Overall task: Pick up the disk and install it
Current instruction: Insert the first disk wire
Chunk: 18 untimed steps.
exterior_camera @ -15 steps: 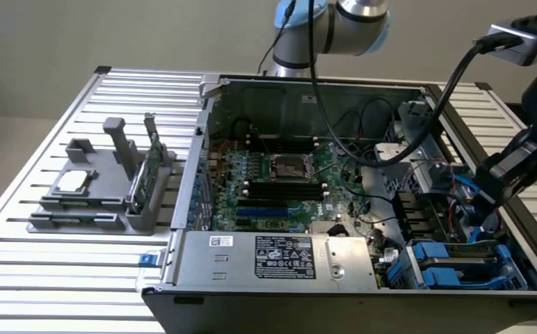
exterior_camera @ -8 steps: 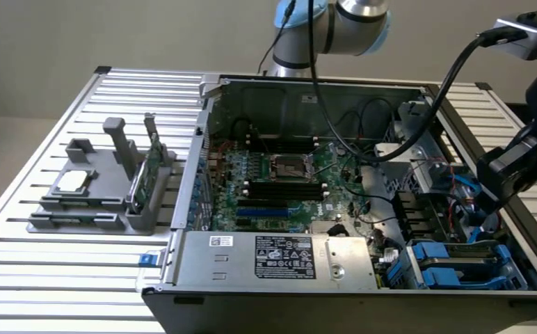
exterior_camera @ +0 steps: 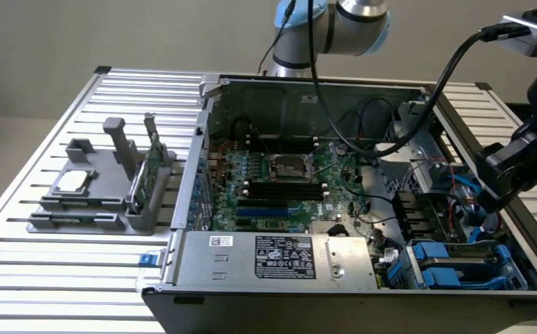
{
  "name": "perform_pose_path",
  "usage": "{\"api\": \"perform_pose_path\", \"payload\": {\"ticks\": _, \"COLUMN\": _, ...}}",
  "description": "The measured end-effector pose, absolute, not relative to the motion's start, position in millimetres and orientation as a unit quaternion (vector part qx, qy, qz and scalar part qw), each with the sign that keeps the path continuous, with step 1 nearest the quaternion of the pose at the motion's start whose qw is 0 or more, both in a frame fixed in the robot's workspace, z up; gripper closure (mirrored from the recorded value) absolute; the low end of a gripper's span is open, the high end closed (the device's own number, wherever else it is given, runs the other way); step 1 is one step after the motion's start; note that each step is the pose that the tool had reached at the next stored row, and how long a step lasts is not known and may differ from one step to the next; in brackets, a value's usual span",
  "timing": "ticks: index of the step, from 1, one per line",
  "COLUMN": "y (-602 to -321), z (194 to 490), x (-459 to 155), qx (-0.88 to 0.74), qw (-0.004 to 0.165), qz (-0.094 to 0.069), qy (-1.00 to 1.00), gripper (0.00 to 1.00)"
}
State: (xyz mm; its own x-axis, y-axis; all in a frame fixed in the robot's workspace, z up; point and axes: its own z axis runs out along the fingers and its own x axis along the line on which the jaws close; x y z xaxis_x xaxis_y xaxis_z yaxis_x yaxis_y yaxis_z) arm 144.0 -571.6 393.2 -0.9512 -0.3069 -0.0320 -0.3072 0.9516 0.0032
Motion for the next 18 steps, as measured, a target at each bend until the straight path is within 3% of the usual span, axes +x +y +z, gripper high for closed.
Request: {"api": "perform_pose_path", "payload": {"ticks": 18, "y": -571.5, "z": 393.0, "x": 144.2, "qx": -0.047, "qw": 0.017, "qz": 0.004, "qy": 0.999, "gripper": 0.89}}
